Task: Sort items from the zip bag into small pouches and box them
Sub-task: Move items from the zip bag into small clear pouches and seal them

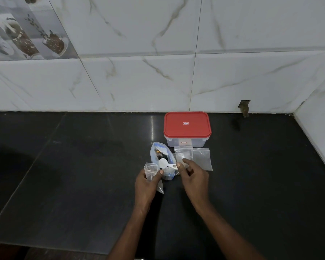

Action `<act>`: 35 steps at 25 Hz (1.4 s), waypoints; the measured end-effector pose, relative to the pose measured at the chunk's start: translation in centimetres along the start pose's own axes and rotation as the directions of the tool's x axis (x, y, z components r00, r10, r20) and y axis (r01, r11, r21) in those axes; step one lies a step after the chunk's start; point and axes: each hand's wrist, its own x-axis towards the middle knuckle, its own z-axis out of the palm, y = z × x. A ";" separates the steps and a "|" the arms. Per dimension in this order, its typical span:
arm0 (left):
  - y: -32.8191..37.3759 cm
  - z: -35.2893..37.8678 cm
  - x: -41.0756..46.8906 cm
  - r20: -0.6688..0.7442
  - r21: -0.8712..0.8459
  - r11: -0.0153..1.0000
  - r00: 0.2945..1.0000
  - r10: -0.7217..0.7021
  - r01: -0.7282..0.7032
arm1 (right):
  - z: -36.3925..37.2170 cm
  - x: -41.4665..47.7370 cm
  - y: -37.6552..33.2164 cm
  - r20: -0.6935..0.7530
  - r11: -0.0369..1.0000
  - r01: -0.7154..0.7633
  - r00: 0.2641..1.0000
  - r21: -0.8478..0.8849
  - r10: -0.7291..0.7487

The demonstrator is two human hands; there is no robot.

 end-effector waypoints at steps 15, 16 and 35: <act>0.6 0.6 -0.9 0.219 0.147 0.980 0.970 0.103 -0.137 | -2.6 2.7 -1.9 0.591 0.896 0.373 0.789 -0.241 -0.170; 0.6 0.7 -0.9 0.211 0.151 0.979 0.972 0.100 -0.134 | -2.9 2.9 -2.1 0.590 0.901 0.350 0.795 -0.257 -0.141; 1.6 1.6 4.3 -0.184 0.304 0.947 0.982 -0.051 0.107 | -7.2 3.3 -0.9 0.451 0.868 0.417 0.851 -0.270 -0.269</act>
